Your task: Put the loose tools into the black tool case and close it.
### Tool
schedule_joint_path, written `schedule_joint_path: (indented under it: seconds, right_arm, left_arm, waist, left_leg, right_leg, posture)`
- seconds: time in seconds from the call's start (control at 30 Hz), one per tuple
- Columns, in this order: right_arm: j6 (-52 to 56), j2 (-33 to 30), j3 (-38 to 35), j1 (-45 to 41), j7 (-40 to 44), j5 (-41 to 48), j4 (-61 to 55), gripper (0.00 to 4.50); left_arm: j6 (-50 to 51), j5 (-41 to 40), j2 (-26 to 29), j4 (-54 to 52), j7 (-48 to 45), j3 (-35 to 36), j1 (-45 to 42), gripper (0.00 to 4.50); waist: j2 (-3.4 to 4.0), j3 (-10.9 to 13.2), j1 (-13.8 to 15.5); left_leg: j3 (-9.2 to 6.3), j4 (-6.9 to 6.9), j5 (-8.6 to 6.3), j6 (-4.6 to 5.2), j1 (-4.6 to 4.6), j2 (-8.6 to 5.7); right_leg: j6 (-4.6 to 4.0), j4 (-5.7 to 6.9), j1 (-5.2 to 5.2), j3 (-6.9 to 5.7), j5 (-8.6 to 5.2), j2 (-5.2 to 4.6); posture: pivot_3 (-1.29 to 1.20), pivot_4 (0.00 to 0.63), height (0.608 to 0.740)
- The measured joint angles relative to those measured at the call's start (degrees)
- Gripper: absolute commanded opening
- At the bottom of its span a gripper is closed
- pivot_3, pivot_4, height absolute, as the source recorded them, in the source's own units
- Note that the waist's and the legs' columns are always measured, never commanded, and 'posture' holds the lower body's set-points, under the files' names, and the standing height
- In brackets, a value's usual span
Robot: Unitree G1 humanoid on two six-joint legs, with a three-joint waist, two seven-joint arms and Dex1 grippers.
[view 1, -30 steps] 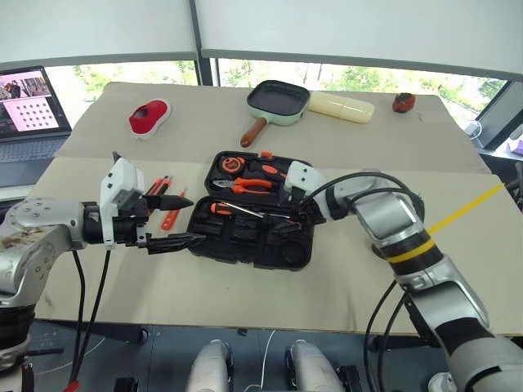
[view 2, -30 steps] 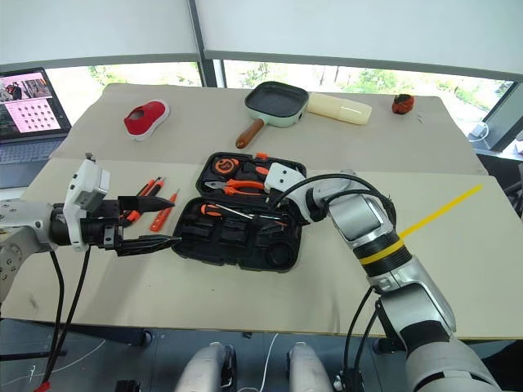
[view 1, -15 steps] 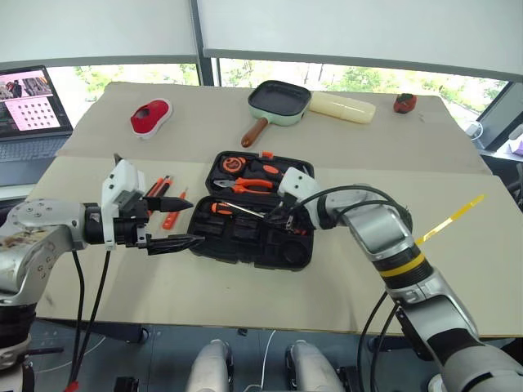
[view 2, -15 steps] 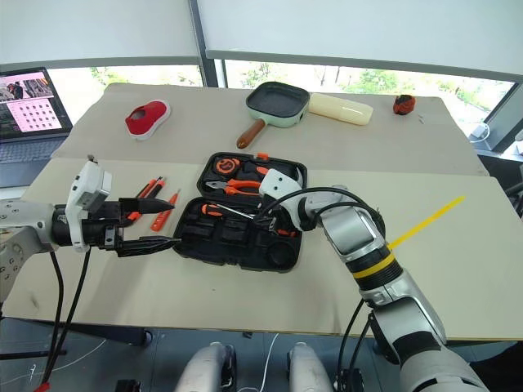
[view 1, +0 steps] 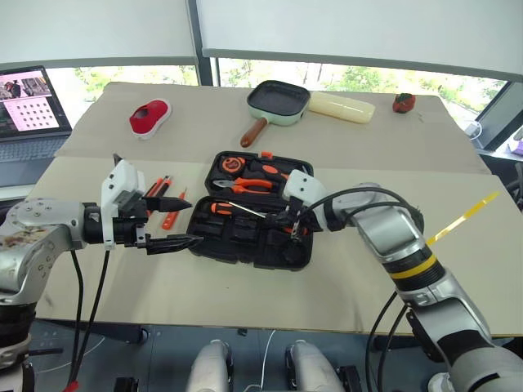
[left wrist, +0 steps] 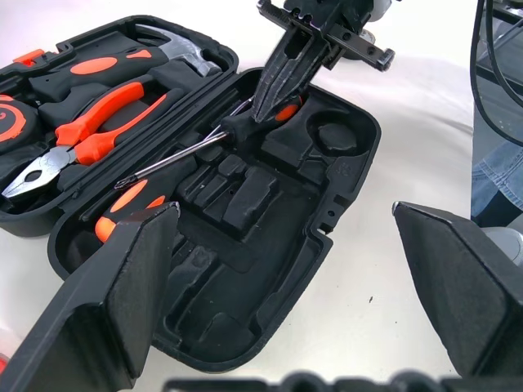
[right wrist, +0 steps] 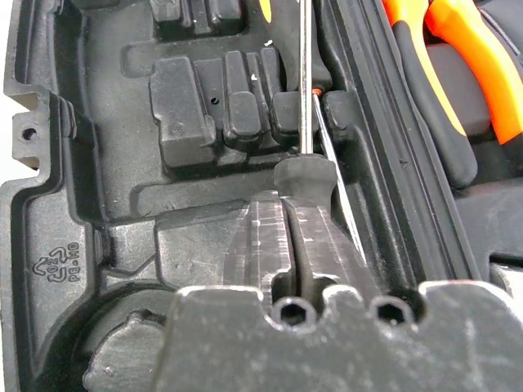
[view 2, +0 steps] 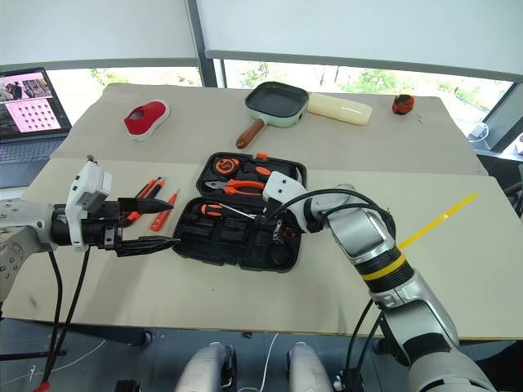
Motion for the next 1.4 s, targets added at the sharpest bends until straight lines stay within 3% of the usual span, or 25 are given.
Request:
schedule_joint_path:
  seconds: [0.67, 0.7, 0.8, 0.87, 0.97, 1.13, 1.4]
  right_arm:
    - [-6.06, 0.77, 2.33, -0.11, -1.35, -1.83, 5.71, 1.46]
    - [-6.03, 0.80, 2.39, -0.11, -1.39, -2.05, 5.99, 1.96]
    - [-6.02, 0.68, 2.03, -0.32, -1.73, -2.67, 5.86, 2.80]
    - [-6.11, 0.43, 1.85, -0.36, -1.72, -2.73, 5.72, 2.99]
    - [-6.43, 0.39, 2.21, -0.14, -1.53, -2.83, 5.68, 2.26]
    - [-7.02, 0.42, 2.76, 0.42, -0.14, -2.62, 4.25, 0.61]
    - [-7.92, -0.92, 3.61, 0.41, 1.02, -3.14, 3.50, 0.57]
  left_arm:
    - [0.00, 0.02, 0.00, -0.02, 0.09, 0.02, -0.03, 4.50]
    - [0.00, 0.02, 0.00, -0.02, 0.10, 0.02, -0.03, 4.50]
    - [0.00, 0.02, 0.00, -0.03, 0.12, 0.02, -0.03, 4.50]
    - [0.00, 0.04, 0.00, -0.03, 0.13, 0.02, -0.04, 4.50]
    - [0.00, 0.06, 0.00, -0.01, 0.16, 0.02, -0.21, 4.50]
    - [-0.04, 0.12, 0.00, 0.09, 0.15, 0.02, -0.51, 4.50]
    - [-0.12, 0.52, -0.02, 0.52, 0.25, 0.02, -0.87, 4.50]
  waist:
    - [-0.02, -0.01, -0.02]
    - [-0.02, -0.01, -0.02]
    - [-0.02, -0.01, -0.06]
    - [-0.02, -0.01, -0.08]
    - [-0.02, -0.01, -0.12]
    - [-0.05, 0.00, -0.06]
    - [-0.06, 0.00, -0.01]
  left_leg:
    - [-0.01, 0.00, 0.00, 0.00, 0.01, 0.00]
    - [0.00, 0.00, 0.00, 0.00, 0.01, 0.00]
    - [-0.01, 0.00, 0.00, 0.00, 0.01, 0.00]
    - [-0.01, -0.01, 0.00, 0.00, 0.01, 0.01]
    - [-0.01, -0.01, 0.00, 0.00, 0.01, 0.02]
    - [-0.01, -0.01, 0.00, 0.00, 0.01, 0.01]
    - [-0.01, -0.01, 0.00, 0.00, 0.01, 0.00]
  right_leg:
    - [0.00, -0.01, 0.02, 0.00, 0.00, 0.00]
    - [0.00, -0.01, 0.01, 0.00, 0.00, 0.00]
    - [0.00, -0.01, 0.01, 0.00, 0.00, 0.00]
    - [0.00, -0.01, 0.01, 0.00, 0.00, 0.01]
    - [0.00, -0.01, 0.01, 0.00, 0.00, 0.02]
    - [0.00, -0.02, 0.01, 0.00, 0.00, 0.01]
    - [0.00, -0.02, 0.02, 0.00, 0.00, 0.01]
  posture:
    - [0.00, 0.150, 0.740]
    - [0.00, 0.150, 0.740]
    - [0.00, 0.150, 0.740]
    - [0.00, 0.150, 0.740]
    - [0.00, 0.150, 0.740]
    - [0.00, 0.150, 0.740]
    - [0.00, 0.150, 0.740]
